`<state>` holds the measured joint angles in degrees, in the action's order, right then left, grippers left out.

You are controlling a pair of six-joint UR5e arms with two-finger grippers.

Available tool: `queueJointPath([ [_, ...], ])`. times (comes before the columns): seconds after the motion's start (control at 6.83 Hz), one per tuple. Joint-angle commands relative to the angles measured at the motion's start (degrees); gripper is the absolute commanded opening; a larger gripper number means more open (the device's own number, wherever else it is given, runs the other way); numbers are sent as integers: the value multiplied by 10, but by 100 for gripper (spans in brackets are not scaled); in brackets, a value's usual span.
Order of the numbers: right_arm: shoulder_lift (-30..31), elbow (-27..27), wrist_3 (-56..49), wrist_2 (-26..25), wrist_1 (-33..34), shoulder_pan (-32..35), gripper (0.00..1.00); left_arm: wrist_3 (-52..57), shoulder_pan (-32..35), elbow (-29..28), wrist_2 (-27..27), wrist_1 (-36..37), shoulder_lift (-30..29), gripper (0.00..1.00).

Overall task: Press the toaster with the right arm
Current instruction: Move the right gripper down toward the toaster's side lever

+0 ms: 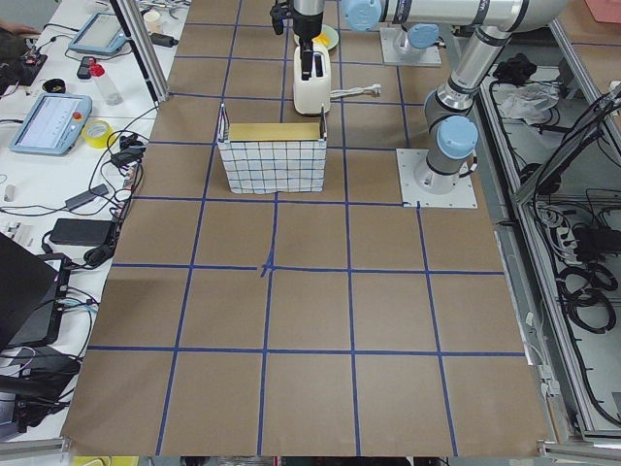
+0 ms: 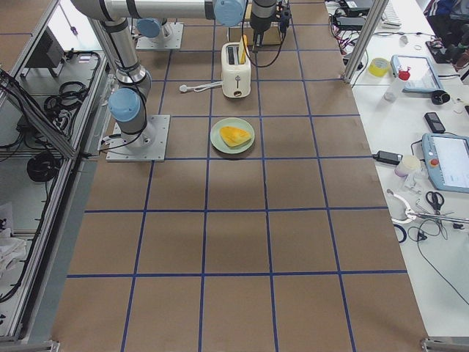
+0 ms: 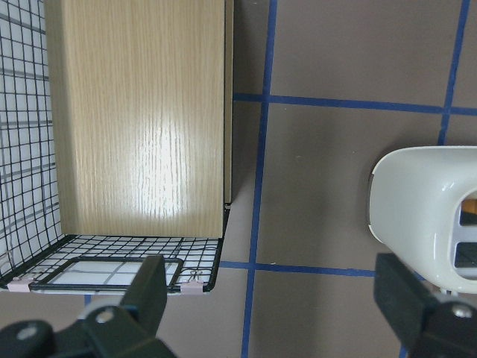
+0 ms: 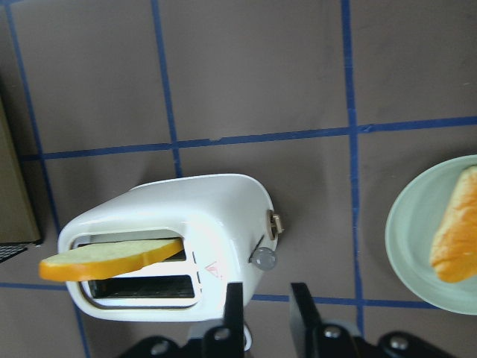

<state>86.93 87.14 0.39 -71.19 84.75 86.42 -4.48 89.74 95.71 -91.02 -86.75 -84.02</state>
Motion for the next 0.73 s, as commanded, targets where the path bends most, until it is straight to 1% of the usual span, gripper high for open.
queueJointPath([
  [0.0,0,70,-86,116,-6,-42,0,0,0,0,0,0,0,100],
  [0.15,-1,103,-120,138,-6,-56,0,0,0,0,0,0,0,100],
  [0.44,-2,187,-201,212,2,-94,0,0,0,0,0,0,0,100],
  [0.59,-2,228,-237,233,14,-102,0,0,0,0,0,0,0,100],
])
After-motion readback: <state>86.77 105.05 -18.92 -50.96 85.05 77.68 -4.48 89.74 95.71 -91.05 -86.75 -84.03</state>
